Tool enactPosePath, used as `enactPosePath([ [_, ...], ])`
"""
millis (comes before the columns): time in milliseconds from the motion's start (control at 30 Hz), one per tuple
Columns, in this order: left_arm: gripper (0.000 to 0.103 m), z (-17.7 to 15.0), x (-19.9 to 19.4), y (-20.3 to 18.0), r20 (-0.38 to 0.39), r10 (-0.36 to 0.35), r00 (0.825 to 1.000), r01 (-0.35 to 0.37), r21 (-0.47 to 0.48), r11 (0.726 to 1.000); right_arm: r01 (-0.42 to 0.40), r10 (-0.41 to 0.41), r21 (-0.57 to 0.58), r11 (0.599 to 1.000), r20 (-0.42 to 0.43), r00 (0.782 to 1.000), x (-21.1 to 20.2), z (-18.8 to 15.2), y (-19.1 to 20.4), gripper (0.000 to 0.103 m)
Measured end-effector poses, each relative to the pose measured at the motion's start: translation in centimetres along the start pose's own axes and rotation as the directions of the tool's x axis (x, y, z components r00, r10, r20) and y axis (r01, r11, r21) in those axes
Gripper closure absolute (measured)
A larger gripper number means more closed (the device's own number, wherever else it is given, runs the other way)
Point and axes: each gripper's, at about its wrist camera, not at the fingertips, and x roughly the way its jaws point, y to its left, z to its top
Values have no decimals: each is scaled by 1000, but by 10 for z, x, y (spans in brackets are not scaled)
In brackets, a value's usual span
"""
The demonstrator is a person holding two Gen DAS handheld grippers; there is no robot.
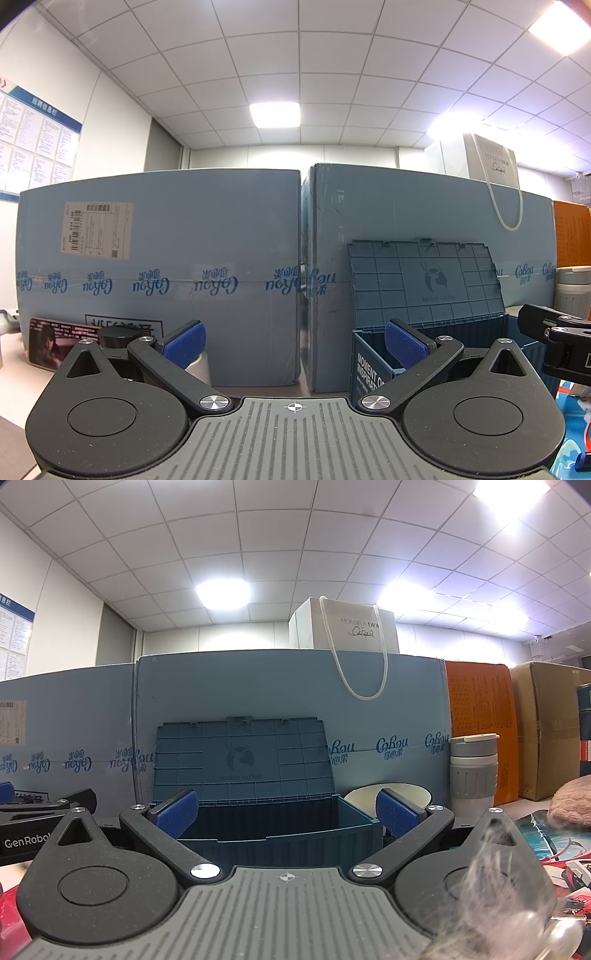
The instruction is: Organize rigid objects
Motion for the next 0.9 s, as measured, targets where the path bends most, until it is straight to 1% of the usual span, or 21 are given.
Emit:
enactPosePath([
  [900, 0, 0, 1, -1, -2, -1, 1000, 1, 3, 1000, -11, 11, 3, 1000, 1, 1000, 1, 0, -1, 0],
])
